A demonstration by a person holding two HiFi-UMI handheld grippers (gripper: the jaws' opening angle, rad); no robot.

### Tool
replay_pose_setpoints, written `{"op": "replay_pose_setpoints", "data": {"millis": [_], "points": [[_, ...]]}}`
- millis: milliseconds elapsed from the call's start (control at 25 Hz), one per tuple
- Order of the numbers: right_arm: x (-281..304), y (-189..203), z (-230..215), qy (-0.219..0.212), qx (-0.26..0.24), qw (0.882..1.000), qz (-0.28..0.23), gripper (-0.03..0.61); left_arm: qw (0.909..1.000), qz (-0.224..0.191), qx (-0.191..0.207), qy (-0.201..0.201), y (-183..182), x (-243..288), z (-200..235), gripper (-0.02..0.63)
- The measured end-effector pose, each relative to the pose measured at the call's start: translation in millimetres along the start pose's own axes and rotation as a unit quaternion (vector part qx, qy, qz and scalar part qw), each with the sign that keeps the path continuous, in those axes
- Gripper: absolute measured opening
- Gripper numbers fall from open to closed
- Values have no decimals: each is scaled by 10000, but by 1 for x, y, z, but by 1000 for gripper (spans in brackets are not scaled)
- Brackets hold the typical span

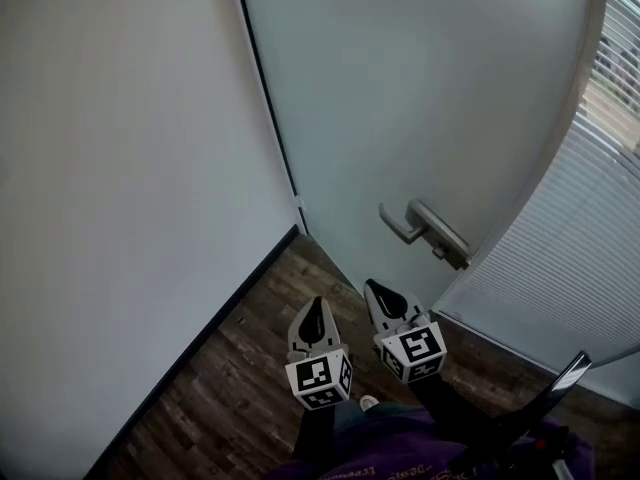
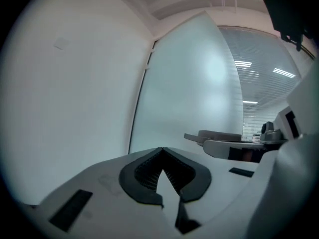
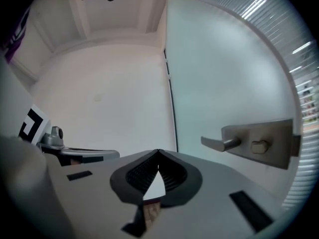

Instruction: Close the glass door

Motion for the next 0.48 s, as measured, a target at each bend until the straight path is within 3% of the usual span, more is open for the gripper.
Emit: {"op": "replay_pose_setpoints", "data": {"millis": [120, 280, 480], "points": [[4, -7, -23, 565, -14, 9984, -100, -3, 9971, 65, 56, 758, -6, 34, -16, 0], [18, -10, -38, 1065, 15, 9943, -99, -3, 9900, 178, 150, 1393, -14, 70, -21, 0], [22, -16, -57, 1922, 120, 9812, -127, -3, 9725, 380, 217, 2286, -22, 107, -33, 0]]}}
Point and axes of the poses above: the fingertips, and each gripper's own axes: x forward along the fingers, z to its left, y out of its underside, the point moved 2 cm from there along -x, backward along the fingers, and after that the axes turned 5 degrees about y, right-handed, at the moved point
